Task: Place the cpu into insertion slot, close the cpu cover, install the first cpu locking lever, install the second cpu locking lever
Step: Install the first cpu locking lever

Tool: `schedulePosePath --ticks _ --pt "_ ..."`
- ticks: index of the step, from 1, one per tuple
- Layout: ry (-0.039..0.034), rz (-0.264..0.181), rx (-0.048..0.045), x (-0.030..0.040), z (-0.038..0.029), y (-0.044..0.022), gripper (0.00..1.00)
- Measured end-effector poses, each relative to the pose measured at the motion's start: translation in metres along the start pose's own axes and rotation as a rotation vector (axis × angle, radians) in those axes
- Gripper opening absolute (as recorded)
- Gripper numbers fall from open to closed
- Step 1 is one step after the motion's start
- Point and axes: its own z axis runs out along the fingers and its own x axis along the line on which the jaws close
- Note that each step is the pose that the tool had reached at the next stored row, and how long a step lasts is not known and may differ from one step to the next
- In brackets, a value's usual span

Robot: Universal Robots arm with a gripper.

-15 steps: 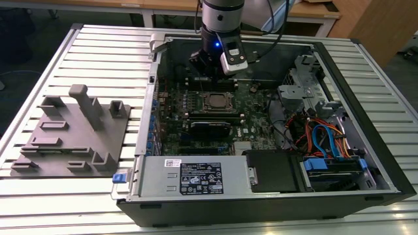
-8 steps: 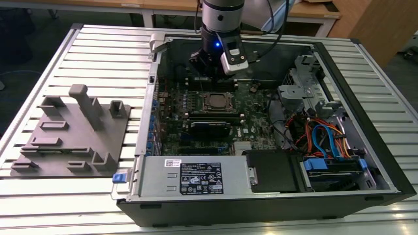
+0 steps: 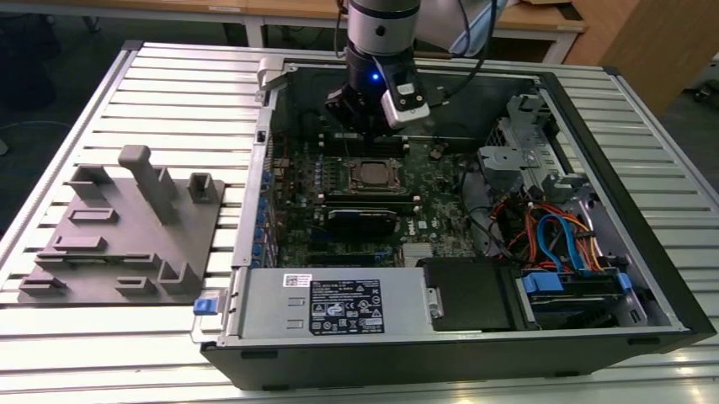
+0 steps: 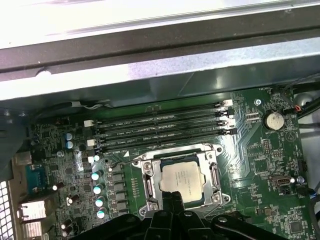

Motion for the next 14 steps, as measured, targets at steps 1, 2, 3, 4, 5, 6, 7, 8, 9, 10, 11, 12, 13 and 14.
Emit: schedulePosePath --ticks 1,2,3,4,5,6,7,8,9,10,11,12,13,14 --pt "0.0001 -0.002 -0.0001 0.0 0.0 0.0 0.1" --pt "0.0001 -0.004 -0.0001 0.0 0.0 0.0 0.1" --pt "0.0002 -0.006 -0.0001 0.0 0.0 0.0 0.1" --pt "0.0002 -0.007 -0.0001 0.0 0.0 0.0 0.1" --pt "0.0003 -0.009 -0.0002 0.0 0.0 0.0 0.1" --pt "0.0003 -0.011 -0.0002 0.0 0.0 0.0 0.1" --pt "0.0004 -0.013 -0.0002 0.0 0.0 0.0 0.1" --pt "0.0005 -0.015 -0.0002 0.0 0.0 0.0 0.1" --pt "0.0005 -0.017 -0.0003 0.0 0.0 0.0 0.1" --pt "0.0006 -0.018 -0.0003 0.0 0.0 0.0 0.1" --pt "0.0007 -0.02 -0.0004 0.0 0.0 0.0 0.1" --pt "0.0007 -0.022 -0.0004 0.0 0.0 0.0 0.1" --pt "0.0007 -0.022 -0.0004 0.0 0.0 0.0 0.1" --pt "0.001 -0.028 -0.0005 0.0 0.0 0.0 0.1"
